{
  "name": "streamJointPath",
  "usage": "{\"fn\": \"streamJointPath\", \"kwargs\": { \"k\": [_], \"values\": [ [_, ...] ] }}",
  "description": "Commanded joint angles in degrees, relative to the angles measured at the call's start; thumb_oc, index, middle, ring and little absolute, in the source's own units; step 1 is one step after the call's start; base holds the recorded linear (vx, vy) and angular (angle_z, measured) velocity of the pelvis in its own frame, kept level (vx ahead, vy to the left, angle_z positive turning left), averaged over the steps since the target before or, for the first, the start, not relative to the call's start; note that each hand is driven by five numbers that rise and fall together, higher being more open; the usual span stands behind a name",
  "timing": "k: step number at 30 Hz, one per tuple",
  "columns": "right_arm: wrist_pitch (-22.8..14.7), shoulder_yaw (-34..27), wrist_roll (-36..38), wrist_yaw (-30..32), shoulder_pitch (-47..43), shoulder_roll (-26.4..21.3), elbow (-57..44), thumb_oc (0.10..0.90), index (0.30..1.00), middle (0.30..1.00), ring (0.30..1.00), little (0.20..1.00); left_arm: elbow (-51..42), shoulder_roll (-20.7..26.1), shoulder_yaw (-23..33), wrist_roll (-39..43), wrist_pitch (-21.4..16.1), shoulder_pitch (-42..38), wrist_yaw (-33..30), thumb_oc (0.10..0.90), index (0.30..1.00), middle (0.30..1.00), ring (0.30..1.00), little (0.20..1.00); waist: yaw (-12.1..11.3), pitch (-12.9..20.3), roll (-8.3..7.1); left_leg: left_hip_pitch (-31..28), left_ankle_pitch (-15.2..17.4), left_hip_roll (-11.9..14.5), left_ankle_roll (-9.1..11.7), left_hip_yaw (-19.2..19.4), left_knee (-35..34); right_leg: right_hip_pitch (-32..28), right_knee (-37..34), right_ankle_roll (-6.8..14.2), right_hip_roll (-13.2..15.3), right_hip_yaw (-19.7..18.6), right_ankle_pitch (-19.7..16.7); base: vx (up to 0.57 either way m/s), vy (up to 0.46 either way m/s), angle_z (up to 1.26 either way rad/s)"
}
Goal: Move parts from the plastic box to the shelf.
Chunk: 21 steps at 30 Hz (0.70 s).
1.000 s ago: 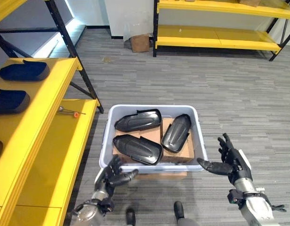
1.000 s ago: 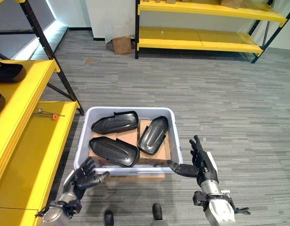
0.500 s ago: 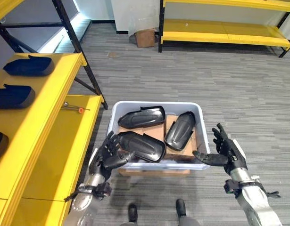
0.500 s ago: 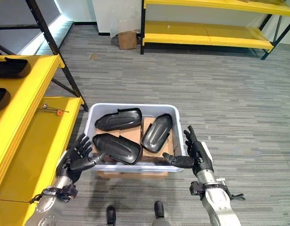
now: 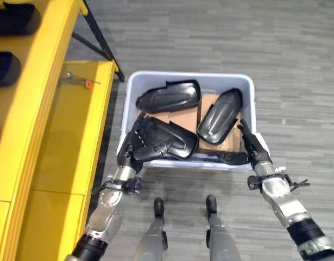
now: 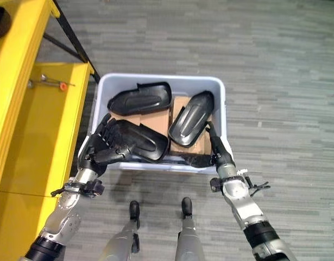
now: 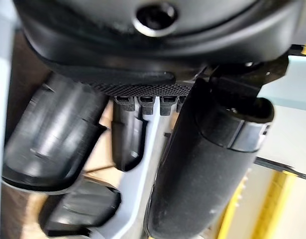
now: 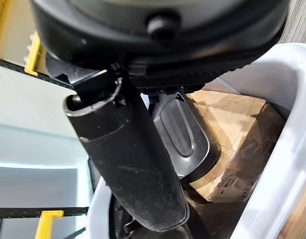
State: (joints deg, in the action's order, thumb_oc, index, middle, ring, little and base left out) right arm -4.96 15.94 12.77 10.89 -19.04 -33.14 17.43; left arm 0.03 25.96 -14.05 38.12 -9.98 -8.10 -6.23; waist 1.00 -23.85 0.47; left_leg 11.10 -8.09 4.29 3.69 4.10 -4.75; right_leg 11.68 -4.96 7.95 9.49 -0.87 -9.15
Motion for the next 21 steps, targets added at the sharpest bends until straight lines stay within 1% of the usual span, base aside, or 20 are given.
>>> {"fn": "streamJointPath", "kwargs": {
  "k": [1, 3, 4, 5, 6, 8, 9, 10, 13, 15, 17, 18, 19, 21],
  "values": [
    [-2.70, 1.27, -6.23, 3.10, -6.72, -2.40, -1.34, 0.900, 1.000, 1.000, 1.000, 1.000, -3.88, 3.08, 0.42, 1.59, -6.41, -4.69, -0.58, 0.900, 1.000, 1.000, 1.000, 1.000, -1.65, 2.12, -1.68, 2.61, 4.46, 1.50, -0.42, -1.11, 7.14, -0.33, 6.33, 0.83, 3.07, 0.07, 5.17, -0.09, 0.000, 0.05],
    [-2.48, 1.41, -7.28, 3.42, -7.42, -2.49, -0.79, 0.900, 1.000, 1.000, 1.000, 1.000, -3.82, 3.13, 0.49, 1.57, -6.46, -4.90, -0.80, 0.900, 1.000, 1.000, 1.000, 1.000, -1.76, 1.85, -1.53, 3.16, 4.47, 1.49, -0.44, -1.22, 7.34, 0.10, 6.45, 0.79, 3.11, 0.13, 5.13, -0.05, 0.003, 0.03],
    [-1.75, 2.08, -10.03, 4.53, -9.23, -3.08, 0.49, 0.900, 1.000, 1.000, 1.000, 1.000, -3.85, 3.13, 0.37, 1.40, -6.57, -5.38, -1.34, 0.900, 1.000, 1.000, 1.000, 1.000, -2.06, 1.26, -1.32, 3.95, 4.41, 1.35, -0.49, -1.37, 7.53, 0.70, 6.63, 0.79, 3.18, 0.24, 5.06, -0.04, 0.005, 0.03],
    [-1.40, 2.29, -11.20, 5.07, -10.40, -3.45, 1.09, 0.900, 1.000, 1.000, 1.000, 1.000, -3.95, 3.18, 0.37, 1.30, -6.68, -5.78, -1.68, 0.900, 1.000, 1.000, 1.000, 1.000, -2.18, 0.90, -1.19, 4.47, 4.39, 1.30, -0.50, -1.38, 7.72, 1.13, 6.80, 0.79, 3.25, 0.33, 5.04, -0.04, 0.005, 0.05],
    [-1.42, 2.34, -11.20, 5.09, -10.52, -3.45, 1.17, 0.900, 1.000, 1.000, 1.000, 1.000, -3.94, 3.17, 0.40, 1.30, -6.68, -5.83, -1.69, 0.900, 1.000, 1.000, 1.000, 1.000, -2.14, 0.91, -1.17, 4.58, 4.41, 1.31, -0.50, -1.40, 7.79, 1.22, 6.84, 0.79, 3.25, 0.34, 5.05, -0.04, 0.002, 0.04],
    [-0.31, 3.08, -14.99, 6.81, -13.04, -4.28, 3.24, 0.900, 1.000, 1.000, 1.000, 1.000, -4.30, 3.13, 0.25, 1.11, -6.80, -6.32, -2.19, 0.900, 1.000, 1.000, 1.000, 1.000, -2.47, 0.31, -0.89, 5.51, 4.43, 1.15, -0.55, -1.58, 8.23, 1.90, 7.04, 0.79, 3.40, 0.45, 4.98, -0.04, 0.014, 0.06],
    [0.56, 3.00, -18.02, 8.02, -14.52, -5.06, 3.03, 0.900, 1.000, 1.000, 1.000, 1.000, -4.62, 3.25, 0.66, 0.80, -6.94, -6.51, -2.66, 0.900, 1.000, 1.000, 1.000, 1.000, -2.61, -0.23, -0.83, 6.16, 4.48, 1.02, -0.58, -1.61, 8.53, 2.40, 7.15, 0.76, 3.43, 0.41, 4.87, -0.03, 0.020, 0.09],
    [0.61, 2.99, -18.06, 8.02, -14.54, -5.04, 2.99, 0.900, 1.000, 1.000, 1.000, 1.000, -4.64, 3.24, 0.68, 0.79, -6.93, -6.52, -2.67, 0.900, 1.000, 1.000, 1.000, 1.000, -2.59, -0.21, -0.83, 6.24, 4.50, 1.02, -0.59, -1.61, 8.60, 2.47, 7.18, 0.77, 3.43, 0.41, 4.88, -0.03, 0.018, 0.07],
    [1.83, 2.79, -23.71, 9.67, -15.98, -5.48, 1.40, 0.900, 1.000, 1.000, 1.000, 1.000, -4.41, 2.80, 0.98, 0.25, -6.95, -6.90, -3.49, 0.900, 1.000, 1.000, 1.000, 1.000, -2.65, -0.79, -0.87, 7.23, 4.63, 0.83, -0.73, -1.78, 8.94, 3.19, 7.32, 0.77, 3.53, 0.48, 4.75, -0.02, 0.008, 0.06],
    [3.49, 2.68, -28.16, 11.15, -17.46, -5.42, 1.35, 0.900, 1.000, 1.000, 1.000, 1.000, -4.48, 2.50, 0.99, -0.13, -7.03, -6.99, -3.97, 0.900, 1.000, 1.000, 1.000, 1.000, -2.94, -1.19, -0.83, 8.08, 4.70, 0.57, -0.87, -2.03, 9.08, 3.66, 7.34, 0.79, 3.74, 0.67, 4.67, -0.02, 0.021, 0.06],
    [6.22, 2.73, -33.03, 13.01, -19.73, -5.15, 2.31, 0.900, 1.000, 1.000, 1.000, 1.000, -5.01, 2.59, 1.58, -0.57, -7.09, -6.77, -4.68, 0.900, 1.000, 1.000, 1.000, 1.000, -3.39, -1.53, -0.66, 9.10, 4.67, 0.32, -1.03, -2.34, 9.10, 4.18, 7.24, 0.88, 3.96, 1.17, 4.52, -0.01, 0.024, 0.06],
    [6.24, 2.77, -33.06, 13.05, -19.79, -5.10, 2.35, 0.900, 1.000, 1.000, 1.000, 1.000, -5.04, 2.60, 1.62, -0.59, -7.07, -6.76, -4.70, 0.900, 1.000, 1.000, 1.000, 1.000, -3.34, -1.50, -0.68, 9.17, 4.66, 0.31, -1.03, -2.36, 9.11, 4.22, 7.24, 0.88, 3.97, 1.19, 4.51, 0.00, 0.025, 0.07],
    [7.36, 2.83, -35.40, 14.11, -21.27, -4.96, 3.02, 0.900, 1.000, 1.000, 1.000, 1.000, -5.13, 2.62, 1.89, -1.08, -7.15, -6.60, -5.09, 0.900, 1.000, 1.000, 1.000, 1.000, -3.74, -1.68, -0.60, 9.55, 4.60, 0.17, -1.13, -2.55, 8.98, 4.56, 7.23, 0.95, 4.04, 1.34, 4.37, 0.00, 0.022, 0.06],
    [8.63, 2.92, -37.78, 15.11, -23.14, -4.98, 3.76, 0.900, 1.000, 1.000, 1.000, 1.000, -4.79, 2.27, 2.01, -1.43, -7.45, -6.88, -5.74, 0.900, 1.000, 1.000, 1.000, 1.000, -4.01, -1.94, -0.62, 10.15, 4.53, -0.01, -1.23, -2.73, 8.79, 4.86, 7.02, 1.01, 4.18, 1.54, 4.13, 0.00, 0.025, 0.07]
  ]
}}
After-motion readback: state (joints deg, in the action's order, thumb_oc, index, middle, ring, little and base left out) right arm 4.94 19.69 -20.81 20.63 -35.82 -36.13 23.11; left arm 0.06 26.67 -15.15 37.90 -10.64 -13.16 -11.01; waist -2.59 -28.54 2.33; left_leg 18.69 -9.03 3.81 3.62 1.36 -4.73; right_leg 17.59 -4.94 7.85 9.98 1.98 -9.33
